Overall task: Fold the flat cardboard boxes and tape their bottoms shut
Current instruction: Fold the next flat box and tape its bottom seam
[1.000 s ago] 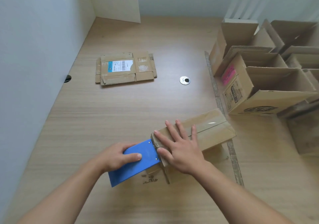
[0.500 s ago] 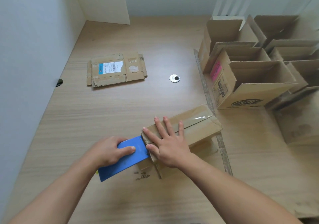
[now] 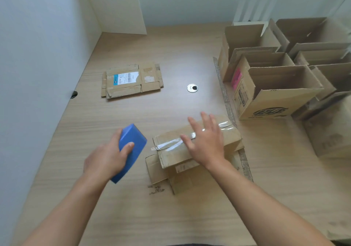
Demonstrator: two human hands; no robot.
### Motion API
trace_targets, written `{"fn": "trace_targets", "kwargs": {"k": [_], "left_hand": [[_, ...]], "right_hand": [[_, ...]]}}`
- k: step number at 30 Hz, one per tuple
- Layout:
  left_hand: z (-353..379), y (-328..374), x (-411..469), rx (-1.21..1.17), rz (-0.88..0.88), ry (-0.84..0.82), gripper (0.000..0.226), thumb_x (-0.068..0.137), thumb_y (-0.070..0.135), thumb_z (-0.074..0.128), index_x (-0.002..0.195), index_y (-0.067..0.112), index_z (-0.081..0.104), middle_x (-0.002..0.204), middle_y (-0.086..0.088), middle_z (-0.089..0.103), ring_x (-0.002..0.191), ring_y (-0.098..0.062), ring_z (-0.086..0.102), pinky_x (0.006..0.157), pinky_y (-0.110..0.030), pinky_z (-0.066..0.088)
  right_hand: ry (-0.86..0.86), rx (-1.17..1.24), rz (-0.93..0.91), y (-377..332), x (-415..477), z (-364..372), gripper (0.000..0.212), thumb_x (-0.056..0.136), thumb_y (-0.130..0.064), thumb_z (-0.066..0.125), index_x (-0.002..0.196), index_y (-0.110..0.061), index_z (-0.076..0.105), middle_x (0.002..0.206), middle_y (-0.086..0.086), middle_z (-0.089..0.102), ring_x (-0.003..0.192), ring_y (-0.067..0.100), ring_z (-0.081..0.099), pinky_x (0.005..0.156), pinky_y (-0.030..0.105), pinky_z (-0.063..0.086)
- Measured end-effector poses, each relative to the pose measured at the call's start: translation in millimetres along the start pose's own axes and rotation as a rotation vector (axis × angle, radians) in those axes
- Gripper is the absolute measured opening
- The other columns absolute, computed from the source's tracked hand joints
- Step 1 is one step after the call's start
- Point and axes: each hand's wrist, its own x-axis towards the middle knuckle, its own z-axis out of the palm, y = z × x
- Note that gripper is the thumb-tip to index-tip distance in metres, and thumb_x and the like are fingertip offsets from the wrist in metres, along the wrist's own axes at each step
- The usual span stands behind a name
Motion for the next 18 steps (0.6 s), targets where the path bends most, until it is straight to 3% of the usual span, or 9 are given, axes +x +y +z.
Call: {"fn": "trace_targets", "kwargs": {"k": [4,8,11,15,18], "left_hand": [[-8,35,-11,-0.145,0.167,0.087,0.072,0.098,0.045,0.045,0.154,0.04,-0.001,0.121,-0.007,0.058,0.103,-0.032,0.056,0.076,-0.039,0.046],[3,71,-22,-0.155,0.314,0.129,0.075,0.1,0.043,0.043,0.151,0.046,-0.012,0.109,-0.002,0.052,0.097,-0.026,0.055,0.069,-0.04,0.05],[21,85,-34,0.023,0.401,0.086,0.076,0.1,0.048,0.04,0.152,0.044,-0.015,0.102,-0.001,0.048,0.088,-0.025,0.055,0.067,-0.039,0.048],[39,88,-41,0.219,0.458,0.122,0.077,0.099,0.049,0.039,0.153,0.041,-0.016,0.085,0.002,0.039,0.071,-0.02,0.04,0.058,-0.033,0.033],[39,81,-38,0.236,0.466,0.117,0.079,0.099,0.049,0.039,0.15,0.043,-0.021,0.083,0.002,0.04,0.07,-0.02,0.041,0.057,-0.032,0.033]], "right_hand": [[-0.235,-0.144,0.334,32,9,-9,0.1,0.07,-0.094,0.034,0.153,-0.047,0.001,0.164,0.01,-0.009,0.149,0.034,-0.014,0.117,0.057,-0.003],[-0.166,-0.182,0.342,38,8,-8,0.108,0.059,-0.099,0.033,0.151,-0.049,0.007,0.16,0.01,0.006,0.145,0.031,0.005,0.111,0.052,0.013],[-0.159,-0.169,0.366,44,7,-13,0.109,0.057,-0.099,0.036,0.15,-0.05,0.007,0.157,0.007,0.01,0.14,0.028,0.012,0.105,0.048,0.019],[-0.157,-0.072,0.397,57,9,-17,0.111,0.059,-0.094,0.051,0.149,-0.053,0.0,0.155,0.002,0.015,0.135,0.028,0.019,0.103,0.046,0.024],[-0.192,0.031,0.464,70,16,-23,0.116,0.062,-0.084,0.064,0.152,-0.046,0.001,0.152,0.005,0.029,0.133,0.03,0.027,0.104,0.044,0.029]]}}
